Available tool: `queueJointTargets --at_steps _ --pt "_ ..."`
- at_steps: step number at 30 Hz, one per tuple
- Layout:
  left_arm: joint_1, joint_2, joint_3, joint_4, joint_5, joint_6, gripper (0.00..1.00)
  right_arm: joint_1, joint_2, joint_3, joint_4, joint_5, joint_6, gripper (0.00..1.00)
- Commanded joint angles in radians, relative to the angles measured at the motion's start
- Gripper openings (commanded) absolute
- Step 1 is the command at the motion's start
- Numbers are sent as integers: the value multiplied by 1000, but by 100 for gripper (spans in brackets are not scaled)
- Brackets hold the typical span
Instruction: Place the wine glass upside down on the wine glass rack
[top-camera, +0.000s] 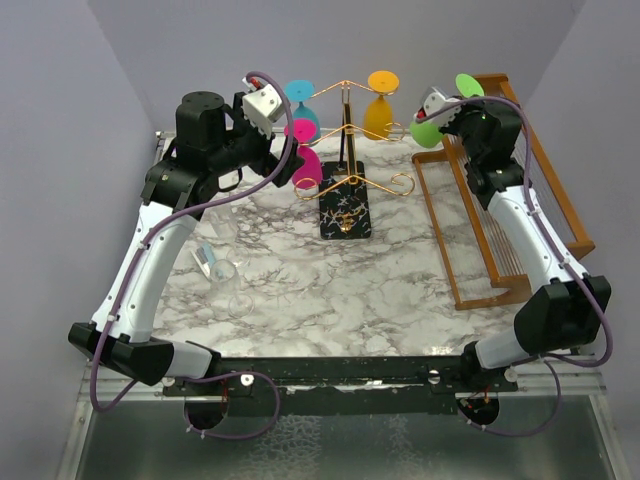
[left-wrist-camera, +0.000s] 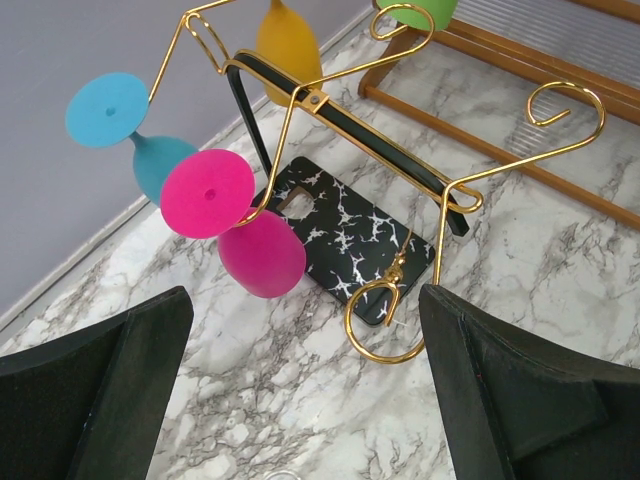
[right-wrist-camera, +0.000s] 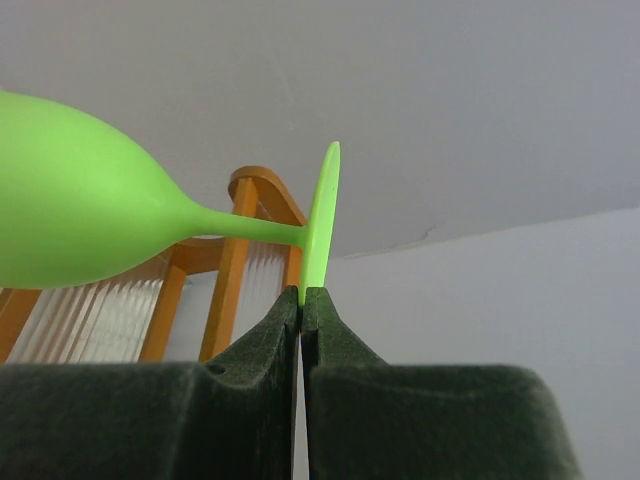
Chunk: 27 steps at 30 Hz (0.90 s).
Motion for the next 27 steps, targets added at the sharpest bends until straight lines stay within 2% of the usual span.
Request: queueJointTargets --at_steps 1,13,27 --pt "7 -12 10 -2 26 6 99 17 -18 4 47 -91 -125 1" --pt "11 -17 17 -3 34 12 99 37 57 78 -83 -236 -302 2" --pt "15 -9 18 2 37 12 99 51 149 239 -339 -471 -416 1"
